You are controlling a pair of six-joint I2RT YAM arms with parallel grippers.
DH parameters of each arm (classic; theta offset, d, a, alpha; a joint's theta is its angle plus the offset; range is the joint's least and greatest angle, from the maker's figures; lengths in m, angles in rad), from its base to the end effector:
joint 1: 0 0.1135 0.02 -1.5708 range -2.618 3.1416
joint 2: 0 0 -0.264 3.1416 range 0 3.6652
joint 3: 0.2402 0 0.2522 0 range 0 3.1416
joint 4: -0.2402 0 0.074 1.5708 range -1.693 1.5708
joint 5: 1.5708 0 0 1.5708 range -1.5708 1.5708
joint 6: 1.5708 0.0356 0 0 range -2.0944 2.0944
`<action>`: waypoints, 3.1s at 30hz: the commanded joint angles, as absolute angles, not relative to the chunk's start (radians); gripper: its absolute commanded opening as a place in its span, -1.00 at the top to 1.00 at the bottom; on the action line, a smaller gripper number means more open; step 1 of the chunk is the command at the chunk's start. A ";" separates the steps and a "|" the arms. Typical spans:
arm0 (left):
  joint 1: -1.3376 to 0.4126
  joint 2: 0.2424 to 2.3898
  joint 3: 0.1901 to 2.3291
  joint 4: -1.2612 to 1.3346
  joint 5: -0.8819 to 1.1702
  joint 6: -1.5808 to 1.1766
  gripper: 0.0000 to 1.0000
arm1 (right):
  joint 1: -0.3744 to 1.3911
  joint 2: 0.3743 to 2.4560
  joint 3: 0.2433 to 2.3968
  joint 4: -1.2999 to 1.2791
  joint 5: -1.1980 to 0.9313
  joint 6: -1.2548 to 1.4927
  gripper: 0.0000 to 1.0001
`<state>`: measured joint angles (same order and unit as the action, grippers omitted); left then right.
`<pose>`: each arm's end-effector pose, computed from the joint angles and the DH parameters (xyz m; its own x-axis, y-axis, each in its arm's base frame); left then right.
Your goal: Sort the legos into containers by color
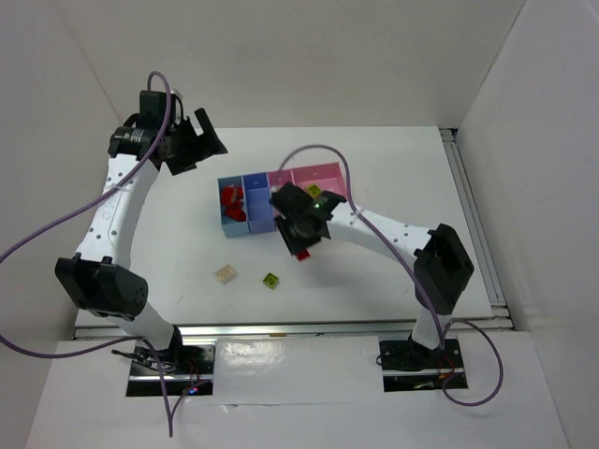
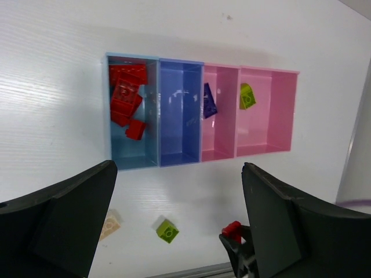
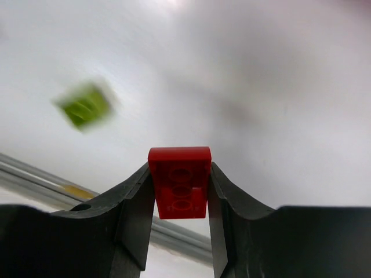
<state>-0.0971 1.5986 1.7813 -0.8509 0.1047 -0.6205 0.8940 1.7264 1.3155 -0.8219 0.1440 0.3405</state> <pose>0.3412 -0.0370 0.4131 -0.6052 -0.5220 -0.6010 -0.2137 0.8338 -0.5091 0.2205 0.2663 0.2284 -0.8046 -0.4739 -0.3578 -0.5018 0.8648 -0.0169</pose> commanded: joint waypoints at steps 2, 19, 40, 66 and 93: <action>-0.100 1.615 1.879 -0.972 -0.057 -0.600 -1.00 | 0.882 1.840 1.659 -0.723 0.147 0.270 0.57; -0.071 1.313 1.698 -0.928 -0.267 -0.710 -1.00 | 0.841 2.341 2.322 -0.557 0.012 0.198 0.51; -0.071 1.315 1.698 -0.910 -0.193 -0.681 -1.00 | 0.850 2.353 2.367 -0.558 0.006 0.172 -0.40; -0.061 1.344 1.644 -0.882 -0.129 -0.652 -1.00 | 1.087 1.738 1.287 -0.532 0.020 0.112 -0.68; -0.061 1.353 1.615 -0.871 -0.129 -0.661 -1.00 | 1.066 1.931 1.328 -0.405 0.133 0.092 0.33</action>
